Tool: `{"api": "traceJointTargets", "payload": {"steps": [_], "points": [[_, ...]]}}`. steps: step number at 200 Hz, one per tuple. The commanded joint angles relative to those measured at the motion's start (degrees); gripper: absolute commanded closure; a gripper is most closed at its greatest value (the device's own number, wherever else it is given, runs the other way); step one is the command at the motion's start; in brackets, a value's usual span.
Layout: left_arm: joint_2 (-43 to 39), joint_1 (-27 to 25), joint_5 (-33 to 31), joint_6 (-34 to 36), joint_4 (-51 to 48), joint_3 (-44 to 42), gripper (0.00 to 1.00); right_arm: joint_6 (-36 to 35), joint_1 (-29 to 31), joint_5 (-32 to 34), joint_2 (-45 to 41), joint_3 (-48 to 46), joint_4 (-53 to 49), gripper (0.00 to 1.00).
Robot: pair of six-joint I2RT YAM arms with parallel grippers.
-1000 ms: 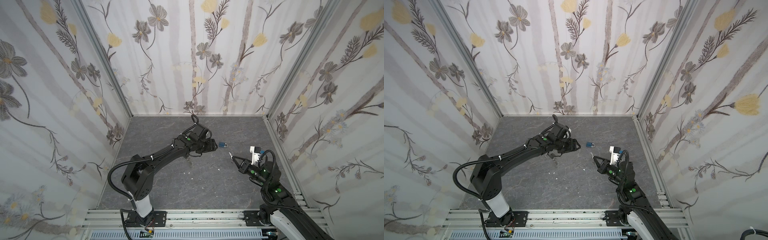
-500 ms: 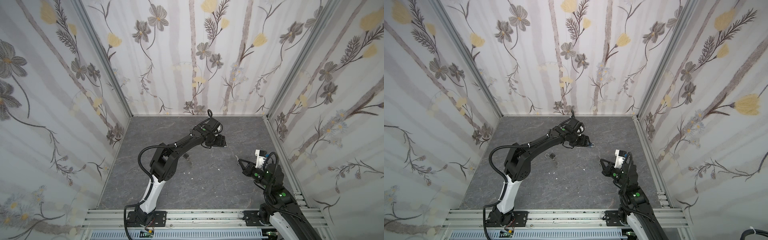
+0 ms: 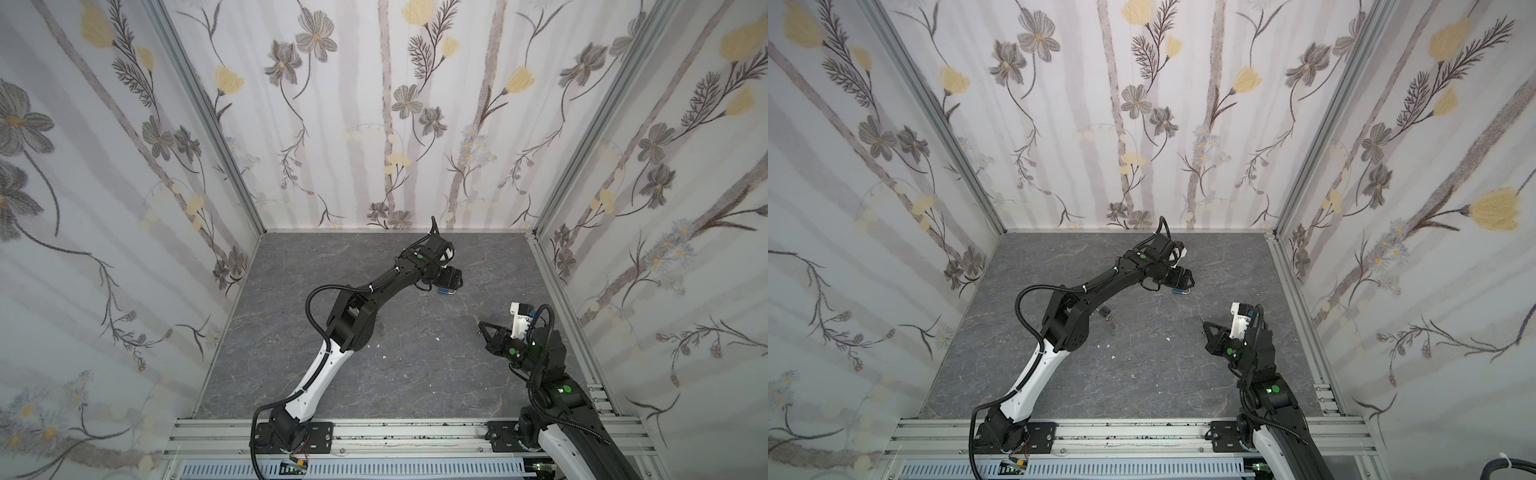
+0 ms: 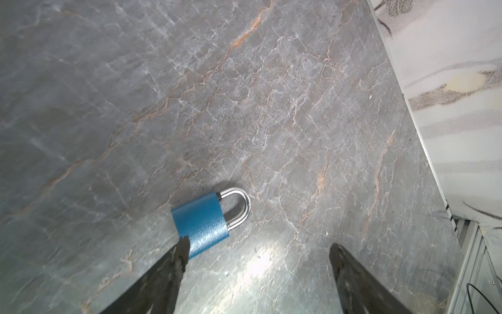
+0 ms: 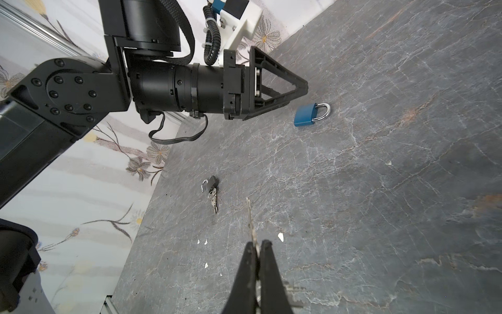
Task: Unlock with the key
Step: 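Move the left gripper over the blue padlock while the right gripper holds the key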
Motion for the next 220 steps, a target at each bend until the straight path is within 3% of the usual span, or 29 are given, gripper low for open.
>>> {"api": "traceJointTargets", "payload": {"steps": [1, 43, 136, 159, 220], "points": [[3.0, 0.3, 2.5, 2.0, 0.9, 3.8, 0.13, -0.7, -0.3, -0.4, 0.0, -0.4, 0.2, 1.00], [9.2, 0.9, 5.2, 1.9, -1.3, 11.6, 0.12, -0.9, -1.0, -0.8, -0.3, -0.9, -0.4, 1.00], [10.6, 0.9, 7.2, 2.3, -6.0, 11.1, 0.25, -0.6, -1.5, -1.2, -0.4, -1.0, -0.3, 1.00], [8.5, 0.4, 5.2, 1.7, -5.7, 7.6, 0.29, -0.4, -1.5, -1.2, -0.8, -1.2, -0.3, 1.00], [6.7, -2.4, -9.0, 0.5, -11.9, 6.6, 0.34, -0.3, -1.5, -1.3, -1.1, -1.4, -0.1, 1.00]]}}
